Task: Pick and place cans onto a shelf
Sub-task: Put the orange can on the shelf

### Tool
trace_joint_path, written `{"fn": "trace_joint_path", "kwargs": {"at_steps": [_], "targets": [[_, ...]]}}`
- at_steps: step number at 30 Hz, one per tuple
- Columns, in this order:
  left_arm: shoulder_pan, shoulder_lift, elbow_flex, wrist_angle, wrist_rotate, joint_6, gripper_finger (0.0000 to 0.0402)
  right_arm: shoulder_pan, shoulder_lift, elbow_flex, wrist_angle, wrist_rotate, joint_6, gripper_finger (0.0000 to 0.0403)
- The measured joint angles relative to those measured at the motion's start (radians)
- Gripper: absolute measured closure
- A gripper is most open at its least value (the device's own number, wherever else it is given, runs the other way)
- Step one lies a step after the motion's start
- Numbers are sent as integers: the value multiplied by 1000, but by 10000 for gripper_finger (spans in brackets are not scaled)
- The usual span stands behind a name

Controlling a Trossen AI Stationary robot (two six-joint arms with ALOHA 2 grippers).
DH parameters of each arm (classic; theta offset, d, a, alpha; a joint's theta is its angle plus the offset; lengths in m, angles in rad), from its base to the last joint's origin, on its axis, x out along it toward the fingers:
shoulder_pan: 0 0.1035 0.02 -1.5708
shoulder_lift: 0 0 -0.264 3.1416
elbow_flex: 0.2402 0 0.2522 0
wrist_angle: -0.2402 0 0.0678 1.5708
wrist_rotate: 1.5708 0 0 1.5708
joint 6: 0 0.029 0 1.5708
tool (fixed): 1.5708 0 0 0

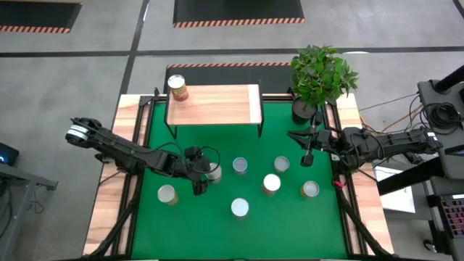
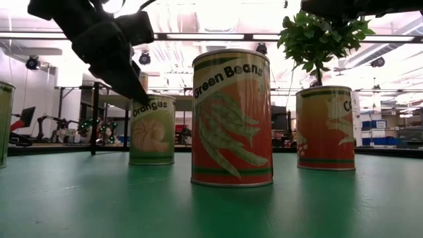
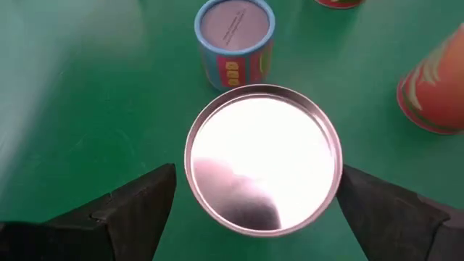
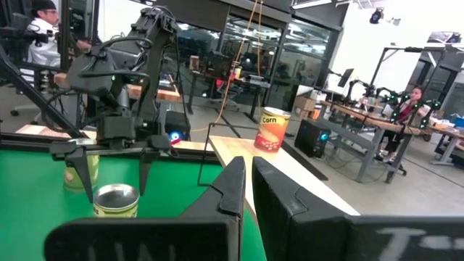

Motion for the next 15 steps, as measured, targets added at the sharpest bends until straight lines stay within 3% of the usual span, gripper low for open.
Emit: {"fn": "trace_joint_path", "kwargs": {"at_steps": [8, 15], "targets": [[0, 48, 14, 12, -3, 10, 56, 0, 0, 0, -1, 0, -3, 385], [0, 50, 14, 8, -3, 11, 104, 0, 0, 0, -1, 0, -3, 385]]}}
